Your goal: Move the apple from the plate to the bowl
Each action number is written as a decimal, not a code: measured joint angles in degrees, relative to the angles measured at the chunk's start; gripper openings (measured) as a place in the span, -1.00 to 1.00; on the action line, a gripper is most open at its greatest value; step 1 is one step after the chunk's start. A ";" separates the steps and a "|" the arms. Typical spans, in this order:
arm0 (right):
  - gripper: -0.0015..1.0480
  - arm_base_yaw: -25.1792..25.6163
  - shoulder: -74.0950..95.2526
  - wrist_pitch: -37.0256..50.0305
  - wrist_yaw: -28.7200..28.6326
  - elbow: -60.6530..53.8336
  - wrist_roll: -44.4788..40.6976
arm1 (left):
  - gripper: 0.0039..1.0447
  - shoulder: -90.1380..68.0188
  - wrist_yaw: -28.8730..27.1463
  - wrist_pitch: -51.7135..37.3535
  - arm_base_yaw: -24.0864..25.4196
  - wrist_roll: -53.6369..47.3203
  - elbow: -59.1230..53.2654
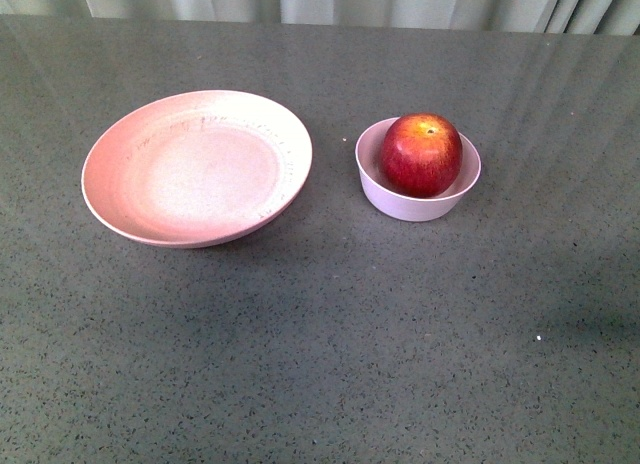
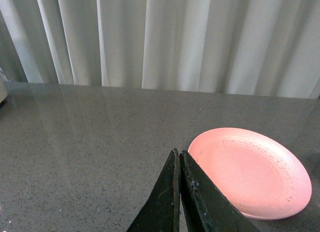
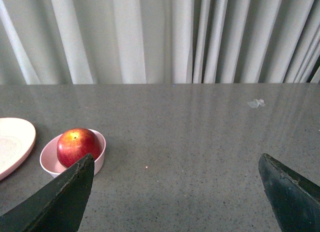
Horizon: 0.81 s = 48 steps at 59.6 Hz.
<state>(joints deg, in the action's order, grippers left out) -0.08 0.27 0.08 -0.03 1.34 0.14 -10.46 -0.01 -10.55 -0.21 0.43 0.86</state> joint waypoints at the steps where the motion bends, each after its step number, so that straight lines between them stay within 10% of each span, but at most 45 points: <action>1: 0.83 0.00 0.00 0.00 0.00 0.00 0.00 | -0.97 0.11 0.00 0.13 0.00 0.00 0.00; 33: 0.83 0.00 0.00 0.00 0.00 0.00 0.00 | -0.96 9.60 0.00 10.56 0.02 0.04 0.00; 48: 0.83 0.00 0.00 0.00 0.00 0.00 0.00 | -0.08 9.60 0.00 10.56 0.02 0.00 0.00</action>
<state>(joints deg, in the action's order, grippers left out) -0.08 0.27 0.08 -0.03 1.34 0.14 -0.86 -0.01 0.01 -0.19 0.43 0.86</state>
